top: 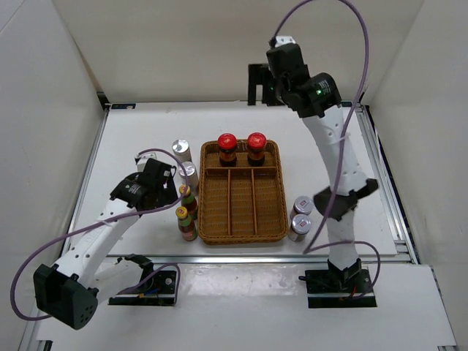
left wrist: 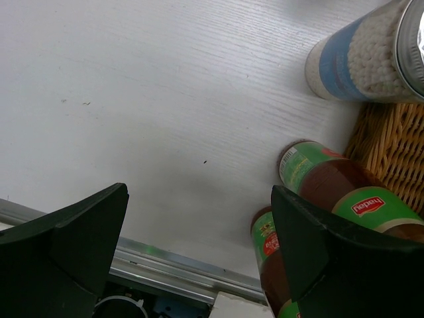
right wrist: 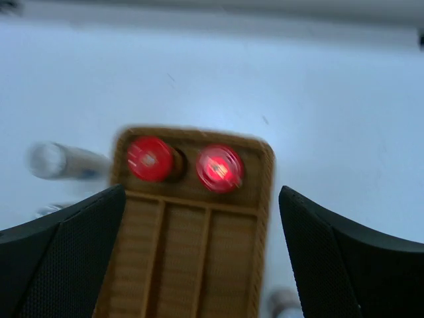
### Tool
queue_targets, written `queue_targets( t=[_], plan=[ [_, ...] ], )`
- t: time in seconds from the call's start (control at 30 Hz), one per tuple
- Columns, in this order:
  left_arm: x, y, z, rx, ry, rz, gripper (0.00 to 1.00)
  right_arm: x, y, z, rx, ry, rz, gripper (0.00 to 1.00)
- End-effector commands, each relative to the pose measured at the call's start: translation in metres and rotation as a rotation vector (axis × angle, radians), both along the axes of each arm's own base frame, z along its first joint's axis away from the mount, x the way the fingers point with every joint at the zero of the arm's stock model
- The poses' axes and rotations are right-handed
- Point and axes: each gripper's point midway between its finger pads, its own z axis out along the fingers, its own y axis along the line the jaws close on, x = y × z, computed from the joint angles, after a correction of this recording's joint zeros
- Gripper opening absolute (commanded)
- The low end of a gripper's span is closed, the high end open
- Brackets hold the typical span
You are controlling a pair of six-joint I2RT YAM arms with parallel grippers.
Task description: Organize the condiment bottles
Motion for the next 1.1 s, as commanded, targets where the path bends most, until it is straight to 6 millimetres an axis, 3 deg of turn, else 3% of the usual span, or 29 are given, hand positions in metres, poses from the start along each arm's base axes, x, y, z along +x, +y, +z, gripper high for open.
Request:
queue_targets(
  t=[0.0, 0.03, 0.07, 0.1, 0.13, 0.17, 0.27, 0.3, 0.43, 0.67, 0.9, 1.03, 1.07],
  plan=[
    [0.002, 0.002, 0.0, 0.008, 0.002, 0.02, 1.0, -0.063, -0.064, -0.109, -0.362, 0.426, -0.144, 0.99],
    [0.003, 0.004, 0.0, 0.008, 0.002, 0.029, 1.0, -0.072, -0.067, -0.152, -0.414, 0.512, -0.142, 0.99],
    [0.003, 0.004, -0.003, 0.013, 0.013, 0.029, 1.0, -0.091, -0.075, -0.137, -0.337, 0.48, -0.147, 0.99],
    [0.003, 0.004, -0.003, 0.014, 0.013, 0.029, 1.0, -0.096, -0.087, -0.145, -0.293, 0.504, -0.17, 0.99],
    [0.003, 0.004, -0.003, 0.014, 0.013, 0.029, 1.0, -0.098, -0.079, -0.151, -0.19, 0.507, -0.126, 0.99],
    [0.003, 0.005, -0.003, 0.006, 0.016, 0.033, 1.0, -0.122, -0.095, -0.165, -0.176, 0.543, -0.115, 0.99],
    [0.003, 0.007, -0.005, 0.01, 0.025, 0.044, 1.0, -0.132, -0.116, -0.167, -0.117, 0.516, -0.089, 0.99],
    [0.004, 0.007, -0.007, 0.013, 0.033, 0.044, 1.0, -0.142, -0.118, -0.183, -0.133, 0.557, -0.041, 0.99],
    [0.005, 0.005, -0.009, 0.016, 0.05, 0.033, 1.0, -0.159, -0.127, -0.206, -0.147, 0.595, -0.024, 0.99],
    [0.003, 0.004, -0.012, 0.016, 0.07, 0.028, 1.0, -0.174, -0.133, -0.266, -0.135, 0.748, -0.02, 0.99],
    [0.003, 0.003, -0.018, 0.02, 0.1, 0.024, 1.0, -0.168, -0.14, -0.304, -0.194, 0.822, -0.028, 0.99],
    [0.003, 0.002, -0.02, 0.023, 0.109, 0.024, 1.0, -0.166, -0.141, -0.308, -0.192, 0.834, -0.026, 0.83],
    [0.003, 0.002, -0.02, 0.023, 0.109, 0.024, 1.0, -0.165, -0.144, -0.311, -0.191, 0.844, -0.036, 0.73]
  ],
)
